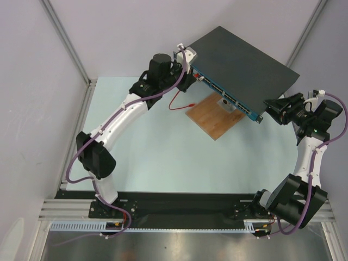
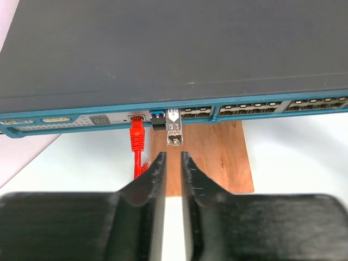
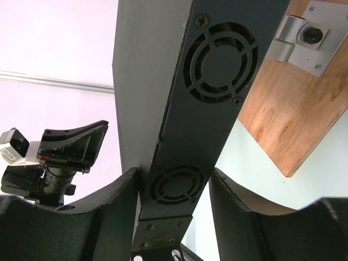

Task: Insert the plug into the switch port

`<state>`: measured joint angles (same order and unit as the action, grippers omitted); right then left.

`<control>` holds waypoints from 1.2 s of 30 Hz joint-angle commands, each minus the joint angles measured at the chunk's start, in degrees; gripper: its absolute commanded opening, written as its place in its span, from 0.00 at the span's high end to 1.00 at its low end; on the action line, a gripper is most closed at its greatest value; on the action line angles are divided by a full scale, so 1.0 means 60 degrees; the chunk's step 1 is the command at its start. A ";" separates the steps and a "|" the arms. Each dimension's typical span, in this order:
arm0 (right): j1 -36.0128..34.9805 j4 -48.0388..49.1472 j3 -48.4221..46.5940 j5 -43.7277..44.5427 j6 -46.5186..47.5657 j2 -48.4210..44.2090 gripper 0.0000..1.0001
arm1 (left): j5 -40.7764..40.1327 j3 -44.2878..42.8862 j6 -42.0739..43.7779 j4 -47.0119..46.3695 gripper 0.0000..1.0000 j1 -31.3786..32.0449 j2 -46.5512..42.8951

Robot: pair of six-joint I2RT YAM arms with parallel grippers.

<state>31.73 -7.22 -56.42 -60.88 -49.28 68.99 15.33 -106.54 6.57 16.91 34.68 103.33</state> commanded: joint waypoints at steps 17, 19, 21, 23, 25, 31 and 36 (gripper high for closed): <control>-0.0248 0.0369 -0.0674 0.0245 0.0566 0.0323 1.00 | 0.0404 -0.0876 -0.0025 -0.0005 0.88 -0.0052 0.0884; -0.0248 0.0354 -0.0689 0.0230 0.0596 0.0337 1.00 | 0.0447 -0.1050 -0.0084 -0.0005 0.88 -0.0052 0.1029; -0.0248 0.0311 -0.0689 0.0230 0.0639 0.0337 1.00 | 0.0462 -0.1198 -0.0157 -0.0005 0.88 -0.0052 0.1132; -0.0248 0.0310 -0.0689 0.0230 0.0669 0.0337 1.00 | 0.0477 -0.1432 -0.0230 -0.0005 0.88 -0.0052 0.1308; -0.0248 0.0267 -0.0703 0.0245 0.0654 0.0352 1.00 | 0.0477 -0.1724 -0.0274 -0.0005 0.88 -0.0052 0.1440; -0.0248 0.0223 -0.0718 0.0245 0.0727 0.0396 1.00 | 0.0564 -0.2354 -0.0479 -0.0005 0.89 -0.0037 0.1967; -0.0248 0.0164 -0.0747 0.0245 0.0771 0.0396 1.00 | 0.0638 -0.2546 -0.0640 -0.0078 0.90 -0.0023 0.2246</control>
<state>31.75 -9.56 -58.02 -61.80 -47.51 70.26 18.00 -118.78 4.16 19.92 34.57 114.93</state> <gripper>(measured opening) 0.553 0.101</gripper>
